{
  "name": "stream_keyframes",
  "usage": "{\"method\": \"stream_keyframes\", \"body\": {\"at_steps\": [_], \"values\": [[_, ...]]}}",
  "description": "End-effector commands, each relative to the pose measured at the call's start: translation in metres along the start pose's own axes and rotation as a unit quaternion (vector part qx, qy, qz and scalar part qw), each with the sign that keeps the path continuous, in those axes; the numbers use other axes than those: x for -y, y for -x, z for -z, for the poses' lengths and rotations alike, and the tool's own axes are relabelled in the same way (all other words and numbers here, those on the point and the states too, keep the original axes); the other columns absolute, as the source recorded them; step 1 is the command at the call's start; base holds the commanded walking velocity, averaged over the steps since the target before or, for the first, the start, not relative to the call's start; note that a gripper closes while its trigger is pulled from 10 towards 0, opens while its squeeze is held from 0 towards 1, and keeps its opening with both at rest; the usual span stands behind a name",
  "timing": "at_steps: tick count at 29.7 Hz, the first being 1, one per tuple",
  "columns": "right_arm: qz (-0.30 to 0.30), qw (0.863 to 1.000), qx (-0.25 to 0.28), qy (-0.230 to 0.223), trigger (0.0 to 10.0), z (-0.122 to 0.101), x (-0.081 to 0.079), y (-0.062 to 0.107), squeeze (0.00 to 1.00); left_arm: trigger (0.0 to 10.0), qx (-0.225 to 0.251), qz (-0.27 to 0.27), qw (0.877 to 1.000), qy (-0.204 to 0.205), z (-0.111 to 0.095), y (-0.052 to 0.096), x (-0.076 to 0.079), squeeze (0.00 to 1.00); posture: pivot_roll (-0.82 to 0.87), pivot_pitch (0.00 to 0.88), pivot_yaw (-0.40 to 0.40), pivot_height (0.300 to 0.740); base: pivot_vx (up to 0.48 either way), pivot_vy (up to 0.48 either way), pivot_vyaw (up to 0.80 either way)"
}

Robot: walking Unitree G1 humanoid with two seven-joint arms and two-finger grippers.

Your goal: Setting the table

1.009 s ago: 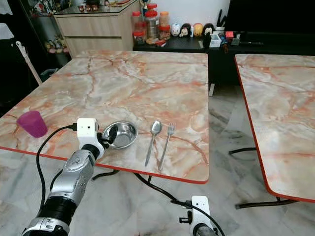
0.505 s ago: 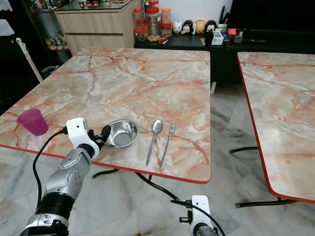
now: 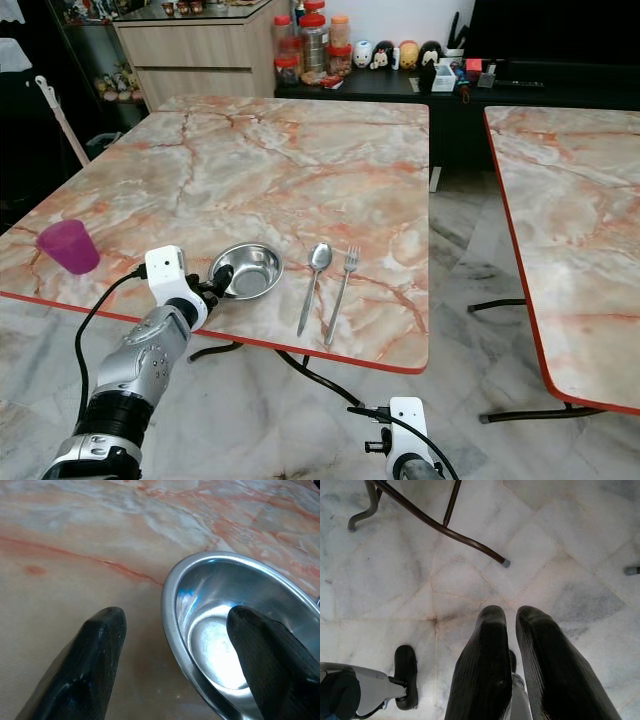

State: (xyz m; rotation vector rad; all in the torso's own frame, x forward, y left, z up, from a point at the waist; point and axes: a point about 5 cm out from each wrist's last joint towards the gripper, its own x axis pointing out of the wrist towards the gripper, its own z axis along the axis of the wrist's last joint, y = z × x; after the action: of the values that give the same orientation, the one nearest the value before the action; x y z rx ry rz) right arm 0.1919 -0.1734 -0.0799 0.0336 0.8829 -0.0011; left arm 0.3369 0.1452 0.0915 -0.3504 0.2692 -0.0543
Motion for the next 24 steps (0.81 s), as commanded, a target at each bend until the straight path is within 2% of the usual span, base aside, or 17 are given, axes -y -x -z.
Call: {"method": "stream_keyframes", "body": {"at_steps": [1, 6, 7, 8, 9, 11, 12, 15, 16, 17, 18, 19, 20, 21, 24], "values": [[-0.005, 1.0, -0.002, 0.005, 10.0, -0.0013, -0.0018, -0.0006, 0.0, 10.0, -0.005, 0.0, 1.0, 0.0, -0.0005, -0.0008, 0.0007, 0.0, 0.02, 0.0, 0.043, 0.714, 0.0, 0.0, 0.0], [-0.006, 1.0, -0.001, 0.003, 10.0, -0.0013, -0.0022, -0.0006, 0.0, 10.0, -0.008, 0.0, 1.0, 0.004, 0.0, -0.0007, 0.0009, 0.0, 0.02, 0.0, 0.044, 0.714, 0.0, 0.0, 0.0], [-0.006, 1.0, -0.001, 0.002, 10.0, -0.0012, -0.0025, -0.0006, 0.0, 7.3, -0.011, 0.0, 1.0, 0.008, 0.0013, -0.0007, 0.0007, 0.0, 0.02, 0.0, 0.045, 0.714, 0.0, 0.0, 0.0], [-0.006, 1.0, -0.001, 0.002, 10.0, -0.0012, -0.0025, -0.0006, 0.0, 7.3, -0.011, 0.0, 1.0, 0.008, 0.0013, -0.0007, 0.0007, 0.0, 0.02, 0.0, 0.045, 0.714, 0.0, 0.0, 0.0], [-0.006, 1.0, -0.001, 0.001, 10.0, -0.0011, -0.0027, -0.0006, 0.0, 3.8, -0.015, -0.001, 1.0, 0.012, 0.0029, -0.0006, 0.0003, 0.0, 0.02, 0.0, 0.045, 0.714, 0.0, 0.0, 0.0], [-0.006, 1.0, -0.001, 0.001, 10.0, -0.0011, -0.0027, -0.0006, 0.0, 3.8, -0.015, -0.001, 1.0, 0.012, 0.0029, -0.0006, 0.0003, 0.0, 0.02, 0.0, 0.045, 0.714, 0.0, 0.0, 0.0], [-0.006, 1.0, -0.001, 0.001, 10.0, -0.0007, -0.0029, -0.0005, 0.0, 0.7, -0.02, -0.001, 1.0, 0.016, 0.0049, -0.0003, 0.0001, 0.0, 0.02, 0.0, 0.046, 0.714, 0.0, 0.0, 0.0], [-0.007, 1.0, -0.002, 0.001, 10.0, 0.0, -0.0035, -0.0004, 0.0, 1.1, -0.023, 0.0, 1.0, 0.018, 0.006, -0.0005, 0.0019, 0.0, 0.02, 0.0, 0.047, 0.714, 0.0, 0.0, 0.0], [-0.007, 1.0, -0.002, 0.0, 10.0, -0.0001, -0.0036, -0.0004, 0.0, 1.8, -0.025, 0.0, 1.0, 0.018, 0.0064, -0.0008, 0.0025, 0.0, 0.02, 0.0, 0.047, 0.714, 0.0, 0.0, 0.0], [-0.007, 1.0, -0.002, 0.0, 10.0, -0.0001, -0.0036, -0.0004, 0.0, 1.9, -0.026, 0.0, 0.999, 0.018, 0.0069, -0.0009, 0.0029, 0.0, 0.02, 0.0, 0.048, 0.714, 0.0, 0.0, 0.0], [-0.007, 1.0, -0.002, 0.0, 10.0, -0.0001, -0.0037, -0.0004, 0.0, 3.0, -0.027, 0.0, 0.999, 0.018, 0.0072, -0.0009, 0.0031, 0.0, 0.02, 0.0, 0.048, 0.714, 0.0, 0.0, 0.0], [-0.007, 1.0, -0.002, 0.0, 10.0, -0.0001, -0.0037, -0.0004, 0.0, 3.0, -0.028, 0.001, 0.999, 0.018, 0.0073, -0.0009, 0.0031, 0.0, 0.02, 0.0, 0.048, 0.714, 0.0, 0.0, 0.0], [-0.007, 1.0, -0.002, 0.0, 10.0, -0.0002, -0.0037, -0.0005, 0.0, 7.8, -0.028, 0.001, 0.999, 0.018, 0.0074, -0.0009, 0.0032, 0.0, 0.02, 0.0, 0.048, 0.714, 0.0, 0.0, 0.0], [-0.007, 1.0, -0.002, 0.0, 10.0, -0.0006, -0.0038, -0.0006, 0.0, 10.0, -0.029, 0.001, 0.999, 0.018, 0.0075, -0.001, 0.0033, 0.0, 0.02, 0.0, 0.048, 0.714, 0.0, 0.0, 0.0], [-0.007, 1.0, -0.001, 0.0, 10.0, -0.0012, -0.0038, -0.0008, 0.0, 9.8, -0.03, 0.0, 0.999, 0.018, 0.007, -0.0011, 0.0031, 0.0, 0.02, 0.0, 0.047, 0.714, 0.0, 0.0, 0.0]]}}
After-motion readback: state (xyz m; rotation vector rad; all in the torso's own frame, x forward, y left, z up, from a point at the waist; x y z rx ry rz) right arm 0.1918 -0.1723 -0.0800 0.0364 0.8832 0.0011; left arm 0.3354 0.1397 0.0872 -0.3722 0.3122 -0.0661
